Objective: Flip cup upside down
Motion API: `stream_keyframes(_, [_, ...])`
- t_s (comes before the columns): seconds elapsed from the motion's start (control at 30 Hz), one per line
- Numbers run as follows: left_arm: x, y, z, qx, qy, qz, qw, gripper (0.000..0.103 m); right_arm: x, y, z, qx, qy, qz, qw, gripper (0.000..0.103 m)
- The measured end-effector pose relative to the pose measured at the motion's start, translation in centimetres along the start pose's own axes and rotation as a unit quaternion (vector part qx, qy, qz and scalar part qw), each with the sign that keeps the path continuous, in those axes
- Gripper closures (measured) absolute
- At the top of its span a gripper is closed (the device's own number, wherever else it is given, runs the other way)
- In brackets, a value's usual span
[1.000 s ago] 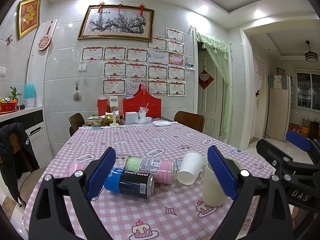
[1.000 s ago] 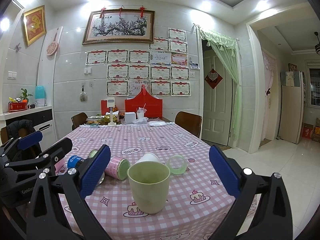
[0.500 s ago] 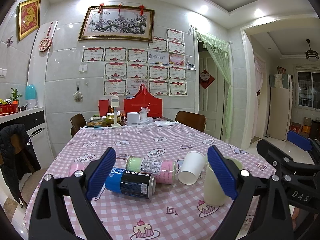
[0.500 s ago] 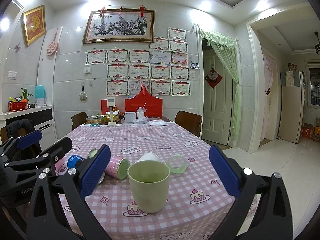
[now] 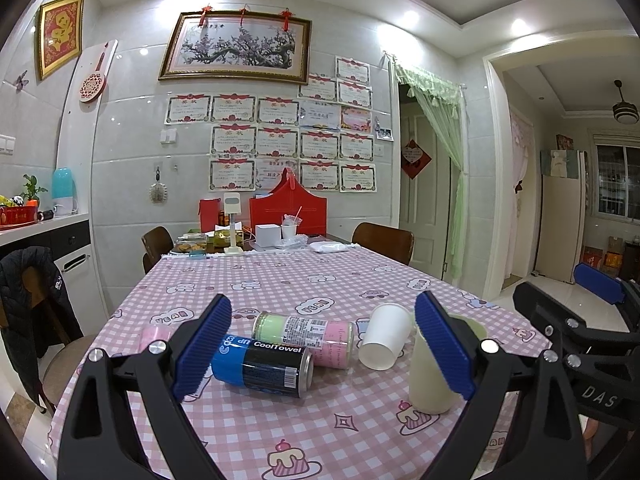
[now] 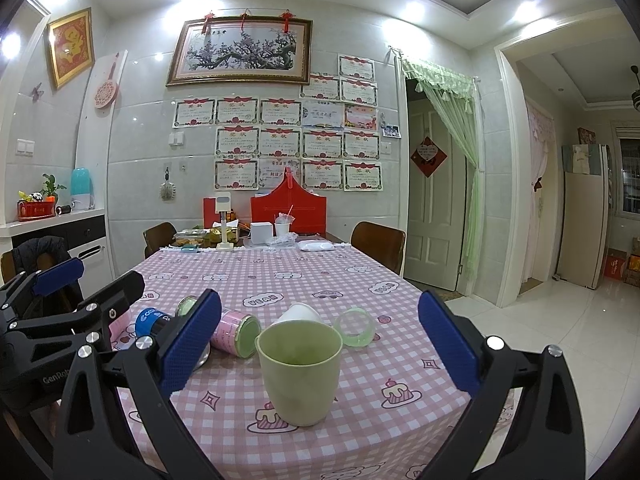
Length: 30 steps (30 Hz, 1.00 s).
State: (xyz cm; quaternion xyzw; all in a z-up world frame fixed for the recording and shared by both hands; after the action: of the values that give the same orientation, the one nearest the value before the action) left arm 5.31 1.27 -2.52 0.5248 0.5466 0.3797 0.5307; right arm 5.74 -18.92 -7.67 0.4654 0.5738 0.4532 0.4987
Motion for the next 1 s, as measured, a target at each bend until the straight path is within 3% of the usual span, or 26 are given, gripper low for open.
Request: stream_keyframes(1.0, [0.12,0.0,-0.04,0.001,0.004,0.001,1.0,0.012,0.08,0.1,0.05,0.002,0.001,-0.001,1.0,0.008])
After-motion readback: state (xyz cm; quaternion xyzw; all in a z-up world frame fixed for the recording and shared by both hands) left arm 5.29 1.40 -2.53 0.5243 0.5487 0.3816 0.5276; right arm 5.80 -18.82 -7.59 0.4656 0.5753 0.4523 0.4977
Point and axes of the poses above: each gripper's, at about its wrist camera, not at the fingertips, and z roughly the way its jaws point, x to its left, y to its top, the point moved 5 cm from there along z, roughly the way its jaws point, and after that the axes turned 10 degrees about -z, right-handed, at the moved point
